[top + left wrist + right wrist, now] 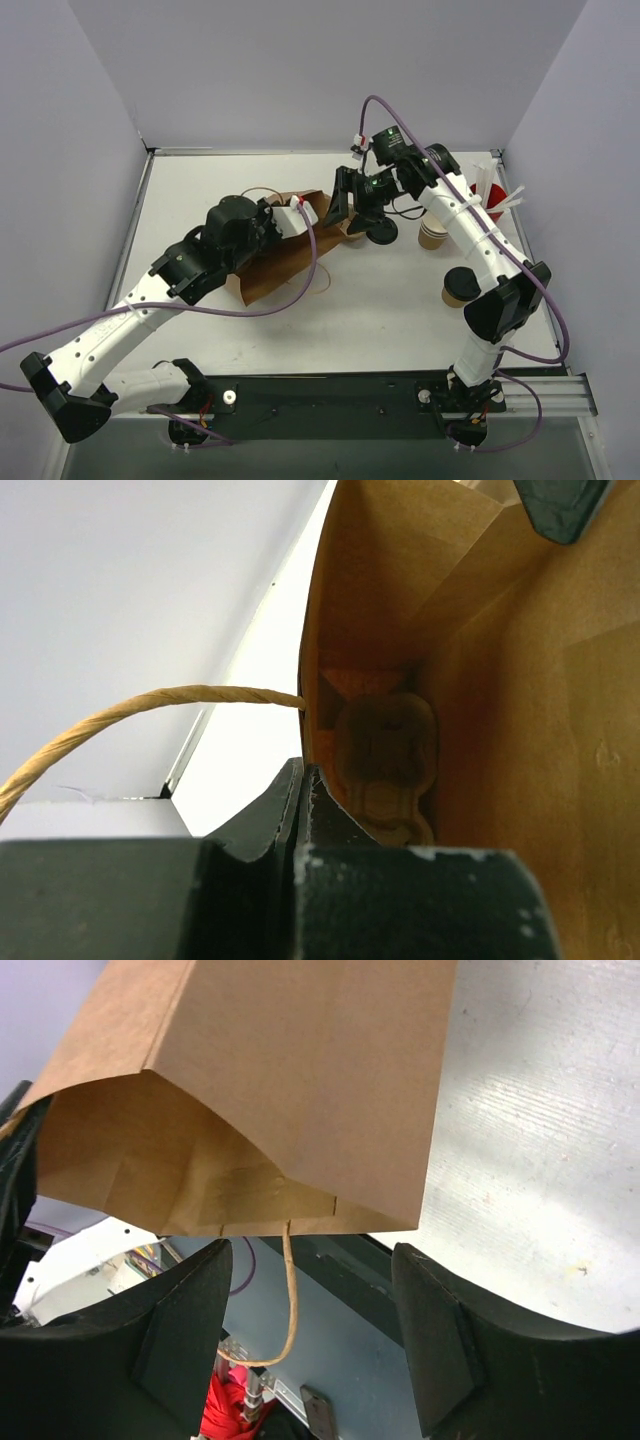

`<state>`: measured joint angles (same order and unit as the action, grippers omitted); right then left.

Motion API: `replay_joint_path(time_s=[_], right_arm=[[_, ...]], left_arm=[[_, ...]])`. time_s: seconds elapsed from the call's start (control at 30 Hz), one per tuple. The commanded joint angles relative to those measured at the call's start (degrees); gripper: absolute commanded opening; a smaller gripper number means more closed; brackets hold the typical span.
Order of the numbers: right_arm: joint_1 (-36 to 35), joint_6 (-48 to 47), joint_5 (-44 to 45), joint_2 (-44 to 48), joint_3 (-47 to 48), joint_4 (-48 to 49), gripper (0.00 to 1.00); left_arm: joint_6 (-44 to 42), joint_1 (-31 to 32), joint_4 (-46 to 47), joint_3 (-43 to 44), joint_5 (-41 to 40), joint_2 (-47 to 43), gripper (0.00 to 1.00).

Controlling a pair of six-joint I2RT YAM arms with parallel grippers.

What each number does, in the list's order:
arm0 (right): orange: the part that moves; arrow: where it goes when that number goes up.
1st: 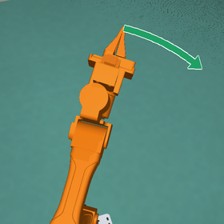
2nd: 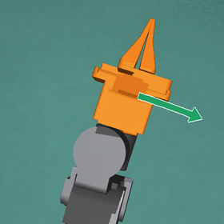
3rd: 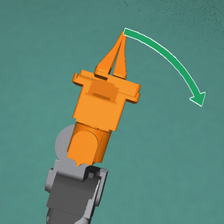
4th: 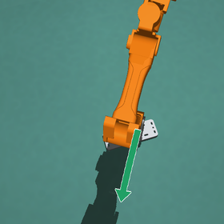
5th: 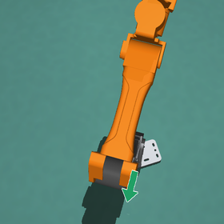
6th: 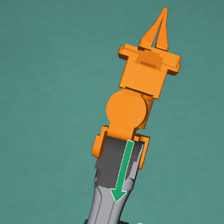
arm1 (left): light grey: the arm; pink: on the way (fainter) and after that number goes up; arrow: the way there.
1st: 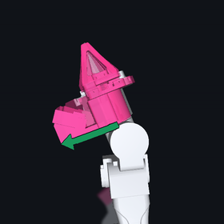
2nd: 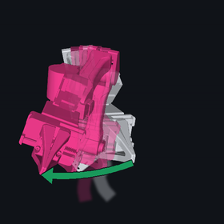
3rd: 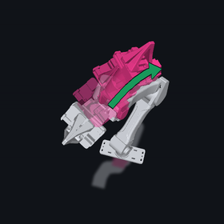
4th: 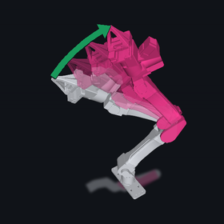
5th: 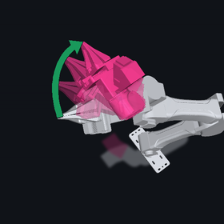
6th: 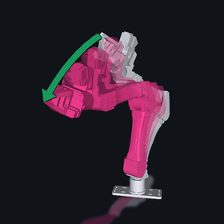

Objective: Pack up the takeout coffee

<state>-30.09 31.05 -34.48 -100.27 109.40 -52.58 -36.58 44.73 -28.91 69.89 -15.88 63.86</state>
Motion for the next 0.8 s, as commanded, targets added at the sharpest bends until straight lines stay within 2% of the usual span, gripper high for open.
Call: replay_joint_path(time_s=[0.0,0.3,0.5,0.77], right_arm=[[-0.5,-2.1,1.4,0.6,-1.5,-3.1,0.59],[-1.8,-3.1,5.6,1.6,-3.9,-4.5,0.57],[-1.8,-1.3,9.0,-0.6,6.8,-8.6,0.58],[-0.4,3.7,13.6,-2.8,20.7,-13.8,0.59]], left_arm=[[3.0,1.4,1.3,0.4,-1.1,-2.1,0.0],[6.3,3.5,-1.2,2.2,-3.0,-1.3,0.0],[10.8,4.3,-4.6,8.5,-5.0,2.3,0.0],[18.9,4.5,-12.5,20.4,-12.1,8.7,0.0]])
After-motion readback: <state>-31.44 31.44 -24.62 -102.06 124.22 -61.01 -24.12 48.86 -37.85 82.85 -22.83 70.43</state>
